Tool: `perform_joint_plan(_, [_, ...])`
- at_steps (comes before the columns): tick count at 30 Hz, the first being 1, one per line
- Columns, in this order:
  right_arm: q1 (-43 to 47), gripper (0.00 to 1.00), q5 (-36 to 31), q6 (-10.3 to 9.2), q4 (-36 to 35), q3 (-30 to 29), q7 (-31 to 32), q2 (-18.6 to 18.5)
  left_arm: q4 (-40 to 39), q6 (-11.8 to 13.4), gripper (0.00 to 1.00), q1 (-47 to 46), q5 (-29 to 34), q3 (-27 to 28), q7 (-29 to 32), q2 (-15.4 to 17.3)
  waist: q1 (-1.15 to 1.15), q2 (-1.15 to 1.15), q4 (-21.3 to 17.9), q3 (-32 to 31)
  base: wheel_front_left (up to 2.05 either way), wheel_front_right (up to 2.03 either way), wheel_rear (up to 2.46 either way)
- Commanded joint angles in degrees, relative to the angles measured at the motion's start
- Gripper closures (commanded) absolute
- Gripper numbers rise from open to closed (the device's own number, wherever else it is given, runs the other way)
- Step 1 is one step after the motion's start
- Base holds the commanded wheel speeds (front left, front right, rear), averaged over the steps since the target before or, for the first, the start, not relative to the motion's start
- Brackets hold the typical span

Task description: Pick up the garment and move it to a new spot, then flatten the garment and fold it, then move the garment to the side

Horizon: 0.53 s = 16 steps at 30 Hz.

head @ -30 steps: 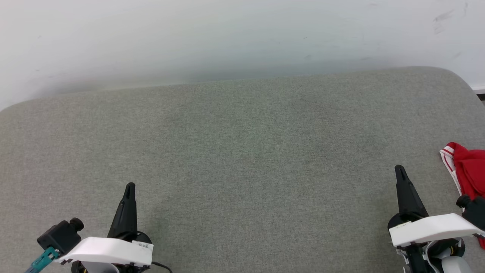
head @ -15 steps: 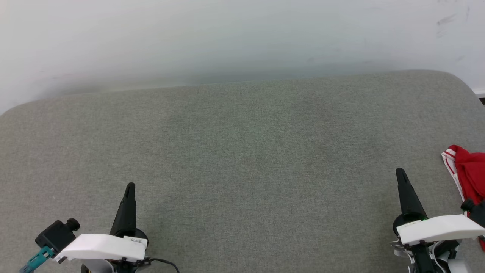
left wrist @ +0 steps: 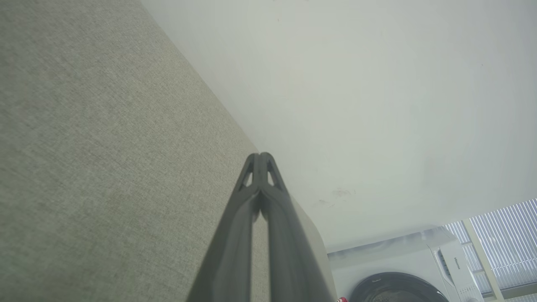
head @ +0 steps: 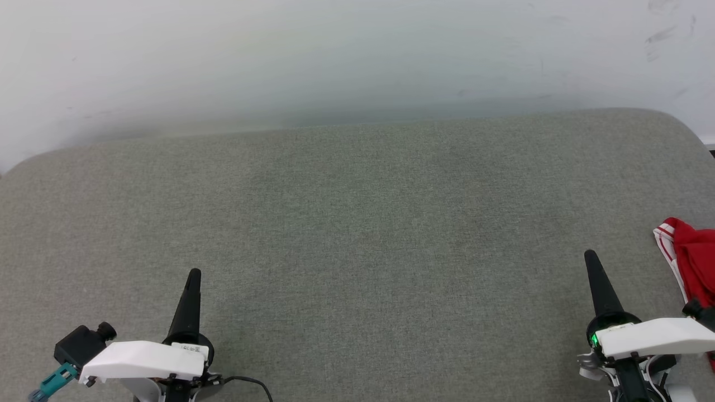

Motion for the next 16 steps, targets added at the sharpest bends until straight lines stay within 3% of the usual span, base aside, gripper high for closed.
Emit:
perform_joint_plan(1, [-1.2, 1.00, 1.6, 0.00, -0.2, -0.2, 0.3, -0.5, -0.1, -0.1, 1.00, -1.3, -1.5, 0.2, 0.3, 0.3, 0.00, 0.00, 0.1, -0.1, 0.00, 0.00, 0.00])
perform_joint_plan(16, [-1.2, 1.00, 9.5, -0.01, 0.5, -0.7, 2.2, -0.4, 1.4, -0.1, 1.00, -2.2, -9.4, 0.7, 2.5, 0.2, 0.00, 0.00, 0.5, -0.6, 0.00, 0.00, 0.00])
